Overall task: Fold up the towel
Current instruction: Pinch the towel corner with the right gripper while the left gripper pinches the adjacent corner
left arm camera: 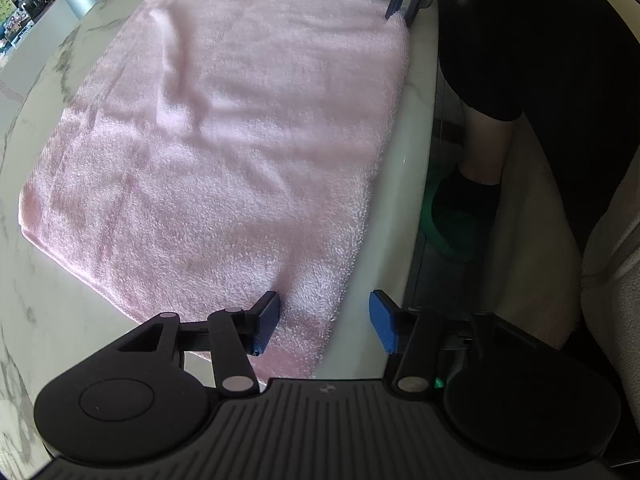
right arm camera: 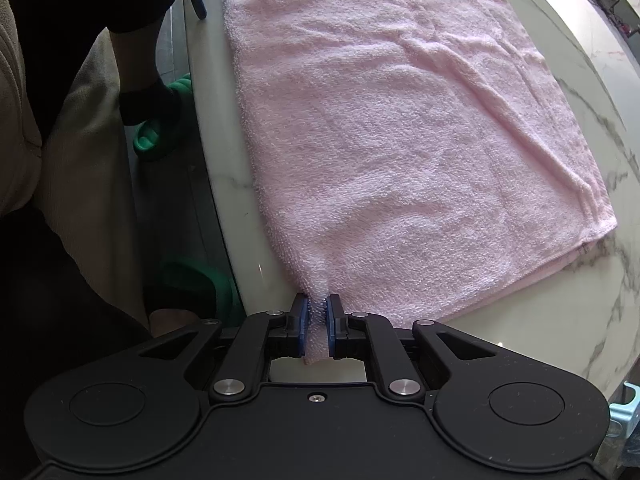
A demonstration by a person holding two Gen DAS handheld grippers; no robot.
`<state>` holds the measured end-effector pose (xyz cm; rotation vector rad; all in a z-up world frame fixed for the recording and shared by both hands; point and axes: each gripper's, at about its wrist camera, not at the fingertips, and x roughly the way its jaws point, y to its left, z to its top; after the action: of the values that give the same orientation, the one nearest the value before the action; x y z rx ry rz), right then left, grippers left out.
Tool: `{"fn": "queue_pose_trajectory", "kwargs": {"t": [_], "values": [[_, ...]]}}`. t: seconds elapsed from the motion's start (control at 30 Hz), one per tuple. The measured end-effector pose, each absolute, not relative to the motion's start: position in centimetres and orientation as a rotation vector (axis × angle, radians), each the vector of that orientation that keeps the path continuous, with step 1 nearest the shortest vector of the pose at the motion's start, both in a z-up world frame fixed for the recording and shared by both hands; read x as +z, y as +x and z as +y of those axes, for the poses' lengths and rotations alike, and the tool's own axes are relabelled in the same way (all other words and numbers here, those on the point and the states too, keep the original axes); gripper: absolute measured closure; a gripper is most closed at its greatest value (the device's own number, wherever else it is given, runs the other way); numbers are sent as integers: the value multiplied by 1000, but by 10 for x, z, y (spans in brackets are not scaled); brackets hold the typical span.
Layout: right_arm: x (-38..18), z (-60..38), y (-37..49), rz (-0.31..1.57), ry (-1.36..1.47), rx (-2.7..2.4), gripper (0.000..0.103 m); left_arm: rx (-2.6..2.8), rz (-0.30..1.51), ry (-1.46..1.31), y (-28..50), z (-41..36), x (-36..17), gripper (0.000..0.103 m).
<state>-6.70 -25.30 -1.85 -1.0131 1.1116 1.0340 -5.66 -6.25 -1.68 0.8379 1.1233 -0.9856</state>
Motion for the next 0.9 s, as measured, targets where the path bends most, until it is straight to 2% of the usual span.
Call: {"fn": "queue_pose_trajectory", "kwargs": {"t": [0.13, 0.37, 0.9], "values": [[-19, -255, -66, 1112, -991, 1030, 94, -938, 1121, 821, -56, -64, -16, 67], [-18, -257, -64, 1112, -978, 1026, 94, -920, 1081, 821, -62, -72, -21, 95], [-18, -251, -75, 1091, -962, 904, 96, -849, 1077, 820, -67, -73, -19, 97]]}}
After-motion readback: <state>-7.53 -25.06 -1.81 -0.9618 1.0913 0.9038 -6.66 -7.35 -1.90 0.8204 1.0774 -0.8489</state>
